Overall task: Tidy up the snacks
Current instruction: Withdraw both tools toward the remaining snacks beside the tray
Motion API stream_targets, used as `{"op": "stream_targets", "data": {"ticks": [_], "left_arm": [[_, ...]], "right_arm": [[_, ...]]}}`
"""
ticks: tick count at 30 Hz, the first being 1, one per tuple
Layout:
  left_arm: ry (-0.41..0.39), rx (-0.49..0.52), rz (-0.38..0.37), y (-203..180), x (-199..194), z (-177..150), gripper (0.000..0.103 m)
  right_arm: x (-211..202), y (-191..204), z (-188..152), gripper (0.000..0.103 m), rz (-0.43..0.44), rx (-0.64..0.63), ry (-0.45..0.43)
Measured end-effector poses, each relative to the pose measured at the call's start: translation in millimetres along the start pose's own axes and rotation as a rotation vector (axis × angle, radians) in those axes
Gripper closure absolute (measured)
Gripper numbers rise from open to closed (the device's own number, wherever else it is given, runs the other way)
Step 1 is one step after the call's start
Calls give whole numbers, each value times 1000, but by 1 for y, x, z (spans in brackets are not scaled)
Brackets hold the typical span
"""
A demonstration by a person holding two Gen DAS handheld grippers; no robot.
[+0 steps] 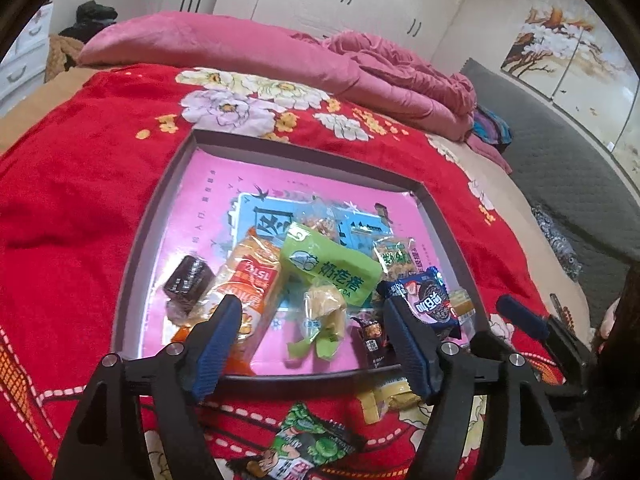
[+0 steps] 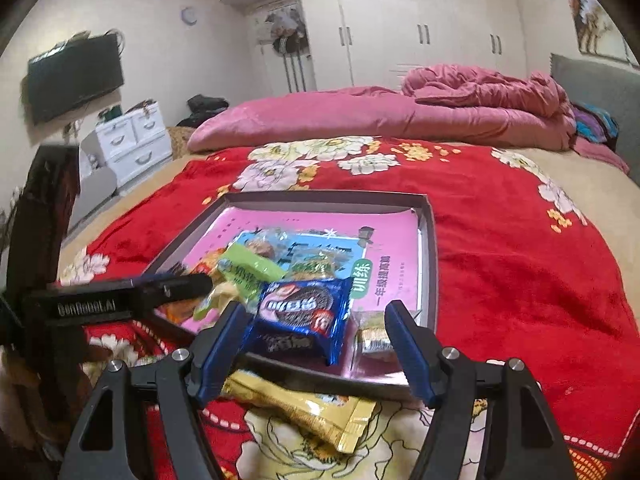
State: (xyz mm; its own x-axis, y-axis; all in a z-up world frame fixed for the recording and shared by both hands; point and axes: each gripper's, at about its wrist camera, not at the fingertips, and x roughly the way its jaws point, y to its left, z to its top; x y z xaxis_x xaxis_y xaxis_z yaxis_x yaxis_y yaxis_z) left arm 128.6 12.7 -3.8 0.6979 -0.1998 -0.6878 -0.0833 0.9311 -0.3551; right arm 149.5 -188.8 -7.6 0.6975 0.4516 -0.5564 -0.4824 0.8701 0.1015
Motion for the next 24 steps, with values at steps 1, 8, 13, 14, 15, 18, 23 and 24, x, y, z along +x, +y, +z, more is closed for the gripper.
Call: {"op": "stream_targets", "data": {"ticks": [1, 8, 13, 14, 15, 18, 23, 24], "left_arm": [[-2, -6, 0, 3, -2, 0, 28], [0, -44, 10, 14, -12, -3, 27], [22, -40, 11, 14, -21, -10, 27], [30, -41, 6, 14, -22, -12, 27], [38, -41, 5, 14, -23, -14, 27], [57, -32, 10, 15, -26, -19, 27], [79, -20, 30, 17, -28, -25, 27], [85, -21, 31, 17, -28, -26, 27]], "right_arm": [[-1, 2, -1, 32, 3, -12, 4], [-6, 10, -10, 32, 9, -76, 32], [-5, 16, -16, 32, 27, -114, 56], [-3, 17, -18, 32, 32, -120, 73], [-1, 18, -19, 32, 36, -125, 86], [8, 19, -24, 32, 43, -144, 129], [15, 22, -30, 30, 29, -181, 160], [15, 22, -31, 30, 36, -178, 168]]}}
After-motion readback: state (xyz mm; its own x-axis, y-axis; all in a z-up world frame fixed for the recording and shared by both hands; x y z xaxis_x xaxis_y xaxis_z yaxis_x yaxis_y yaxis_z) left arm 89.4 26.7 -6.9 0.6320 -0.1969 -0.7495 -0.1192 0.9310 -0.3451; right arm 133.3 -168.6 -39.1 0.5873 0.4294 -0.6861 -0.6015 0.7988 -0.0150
